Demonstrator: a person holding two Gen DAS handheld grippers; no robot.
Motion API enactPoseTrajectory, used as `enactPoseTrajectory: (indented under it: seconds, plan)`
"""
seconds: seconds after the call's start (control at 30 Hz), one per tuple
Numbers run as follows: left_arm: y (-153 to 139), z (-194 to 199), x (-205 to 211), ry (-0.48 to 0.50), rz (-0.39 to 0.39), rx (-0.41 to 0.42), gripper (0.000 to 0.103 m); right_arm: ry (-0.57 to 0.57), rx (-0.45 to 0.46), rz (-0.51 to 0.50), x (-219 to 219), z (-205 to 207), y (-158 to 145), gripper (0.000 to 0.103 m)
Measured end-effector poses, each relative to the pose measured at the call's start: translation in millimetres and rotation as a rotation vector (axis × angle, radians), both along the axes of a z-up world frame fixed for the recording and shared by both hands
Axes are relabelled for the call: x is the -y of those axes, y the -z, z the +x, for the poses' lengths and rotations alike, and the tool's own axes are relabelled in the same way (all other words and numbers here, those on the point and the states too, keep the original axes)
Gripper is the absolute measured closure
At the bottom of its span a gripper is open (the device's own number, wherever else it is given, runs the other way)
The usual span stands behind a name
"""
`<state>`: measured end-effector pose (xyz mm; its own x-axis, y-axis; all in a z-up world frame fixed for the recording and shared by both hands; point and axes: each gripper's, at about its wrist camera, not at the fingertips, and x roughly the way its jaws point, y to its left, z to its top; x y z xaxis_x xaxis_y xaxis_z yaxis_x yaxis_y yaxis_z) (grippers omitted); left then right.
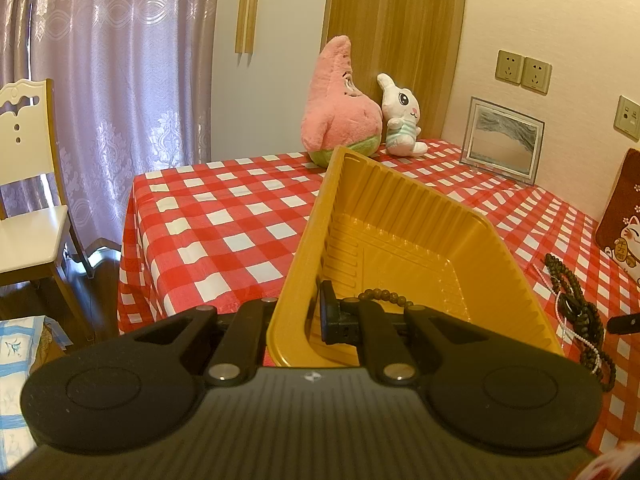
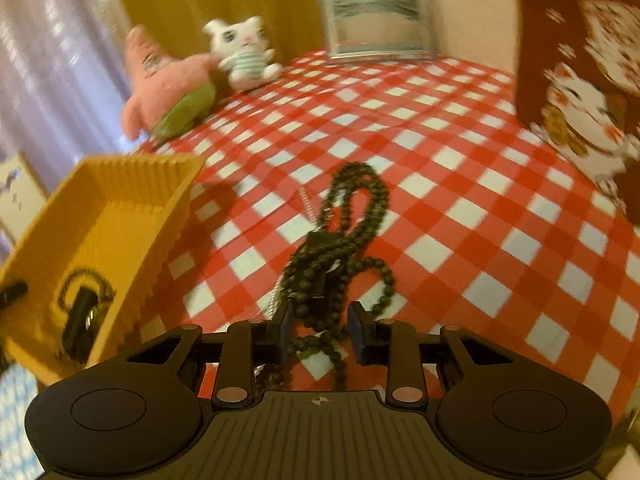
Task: Organize jewelry
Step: 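Grasp the long dark bead necklace with the right gripper, then lift the bead necklace high with the right gripper above the tray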
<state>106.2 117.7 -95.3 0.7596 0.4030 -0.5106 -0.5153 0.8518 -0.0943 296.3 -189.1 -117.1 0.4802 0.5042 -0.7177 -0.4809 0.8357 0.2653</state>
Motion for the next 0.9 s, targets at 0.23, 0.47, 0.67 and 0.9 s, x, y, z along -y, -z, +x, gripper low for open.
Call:
enactPoseTrajectory:
  seconds: [0.23, 0.47, 0.67, 0.9]
  plan:
    - [-0.1, 0.0, 0.0, 0.0, 0.0, 0.0, 0.095, -0.143, 0.175, -0.205, -30.0, -16.3, 16.0, 0.072]
    - [-0.1, 0.0, -0.1, 0.0, 0.0, 0.0, 0.095, -0.189, 0.212, -0.241, -34.9, -16.4, 28.5, 0.096]
    - [0.0, 0.1, 0.1, 0.0, 0.001, 0.0, 0.095, -0.109, 0.182, -0.135, -9.6, -10.4, 3.3, 0.096]
    - [-0.2, 0.3, -0.1, 0.003, 0.0, 0.002, 0.095, 0.003, 0.23, 0.05, 29.5, 6.8, -71.1, 0.096]
